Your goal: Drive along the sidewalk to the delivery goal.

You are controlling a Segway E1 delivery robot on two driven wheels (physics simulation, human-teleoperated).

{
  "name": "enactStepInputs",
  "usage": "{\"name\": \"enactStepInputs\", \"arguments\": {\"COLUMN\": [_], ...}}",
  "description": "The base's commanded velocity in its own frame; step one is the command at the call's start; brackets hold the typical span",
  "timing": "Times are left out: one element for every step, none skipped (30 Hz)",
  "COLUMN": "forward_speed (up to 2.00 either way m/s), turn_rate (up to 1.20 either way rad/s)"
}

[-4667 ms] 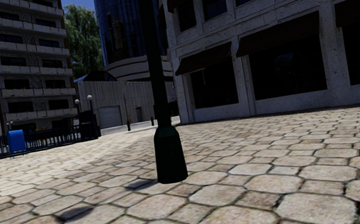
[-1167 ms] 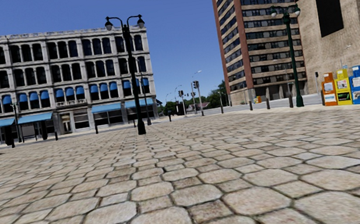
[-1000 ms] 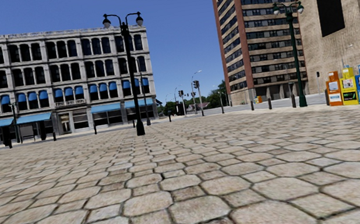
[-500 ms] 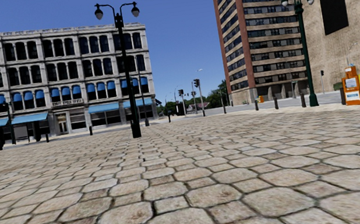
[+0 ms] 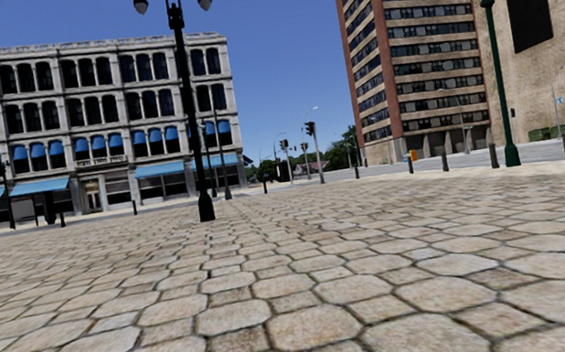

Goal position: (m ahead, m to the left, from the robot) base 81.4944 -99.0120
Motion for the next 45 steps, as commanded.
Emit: {"name": "enactStepInputs", "arguments": {"forward_speed": [1.97,1.97,1.97,1.97,1.97,1.97,1.97,1.97,1.97,1.97,1.97,1.97,1.97,1.97,1.97,1.97,1.97,1.98,1.98,1.98,1.98,1.98,1.98,1.98,1.98,1.98,1.98,1.98,1.98,1.98,1.98,1.98,1.98,1.98,1.98,1.98,1.98,1.98,1.98,1.98,1.98,1.98,1.98,1.98,1.98], "turn_rate": [0.0,0.0,0.0,0.0,0.0,0.0,0.0,0.0,0.0,0.0,0.0,0.0,0.0,0.0,0.0,0.0,0.0,0.0,0.0,0.0,0.0,0.0,0.0,0.0,0.0,0.0,0.0,0.0,0.0,0.0,0.0,0.0,0.0,0.0,0.0,0.0,0.0,0.0,0.0,0.0,0.0,0.0,0.0,0.0,0.0]}}
